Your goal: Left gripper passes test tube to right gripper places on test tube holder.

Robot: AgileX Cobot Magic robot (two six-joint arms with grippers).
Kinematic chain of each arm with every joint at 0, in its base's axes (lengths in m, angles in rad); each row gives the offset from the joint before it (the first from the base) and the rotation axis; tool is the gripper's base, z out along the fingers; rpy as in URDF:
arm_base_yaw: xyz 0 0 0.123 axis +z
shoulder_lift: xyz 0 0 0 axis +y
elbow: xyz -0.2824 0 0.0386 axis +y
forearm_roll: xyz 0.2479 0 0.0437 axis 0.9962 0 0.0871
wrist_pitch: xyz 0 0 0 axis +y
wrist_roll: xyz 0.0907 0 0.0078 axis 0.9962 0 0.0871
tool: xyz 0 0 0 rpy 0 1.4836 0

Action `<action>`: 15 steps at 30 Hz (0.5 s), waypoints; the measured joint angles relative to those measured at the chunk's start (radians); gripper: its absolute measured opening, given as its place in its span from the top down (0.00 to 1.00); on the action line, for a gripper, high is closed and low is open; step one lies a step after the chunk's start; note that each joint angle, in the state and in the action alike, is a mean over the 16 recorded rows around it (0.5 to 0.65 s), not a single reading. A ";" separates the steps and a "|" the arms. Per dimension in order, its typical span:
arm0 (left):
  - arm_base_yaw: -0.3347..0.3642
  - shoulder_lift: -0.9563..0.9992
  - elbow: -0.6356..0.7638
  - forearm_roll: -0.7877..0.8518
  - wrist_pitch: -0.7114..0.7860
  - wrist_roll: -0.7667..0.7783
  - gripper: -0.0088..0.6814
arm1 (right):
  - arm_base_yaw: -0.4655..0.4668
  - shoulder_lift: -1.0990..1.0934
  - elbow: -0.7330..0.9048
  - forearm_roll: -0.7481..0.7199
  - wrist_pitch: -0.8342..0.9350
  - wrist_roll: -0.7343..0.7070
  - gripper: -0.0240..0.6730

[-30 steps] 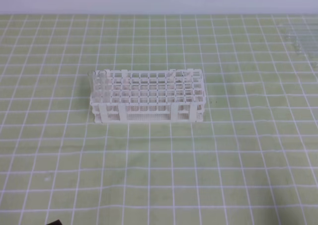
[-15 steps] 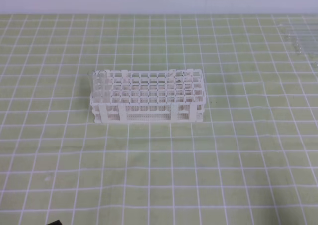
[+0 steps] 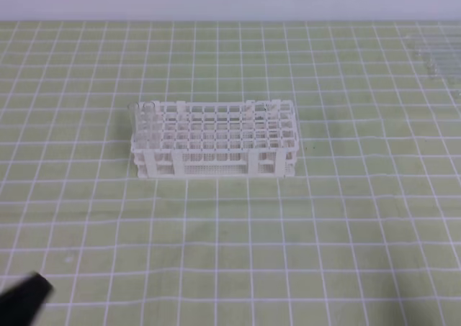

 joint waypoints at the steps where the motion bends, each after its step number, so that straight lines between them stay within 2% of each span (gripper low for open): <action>1: 0.047 -0.002 0.000 -0.002 -0.009 -0.006 0.99 | 0.000 0.000 0.000 0.001 0.000 0.000 0.99; 5: 0.244 -0.003 0.000 -0.007 -0.049 -0.030 0.99 | 0.000 0.000 0.000 0.008 0.000 0.000 0.99; 9: 0.411 -0.007 0.000 -0.009 -0.068 -0.053 0.99 | 0.000 0.000 0.000 0.015 0.000 0.000 0.99; 12: 0.505 -0.013 0.001 -0.007 -0.067 -0.067 0.99 | 0.000 0.000 0.000 0.020 0.000 0.000 0.99; 15: 0.560 -0.016 0.001 -0.005 -0.062 -0.076 0.99 | 0.000 0.000 0.000 0.026 0.000 0.000 0.99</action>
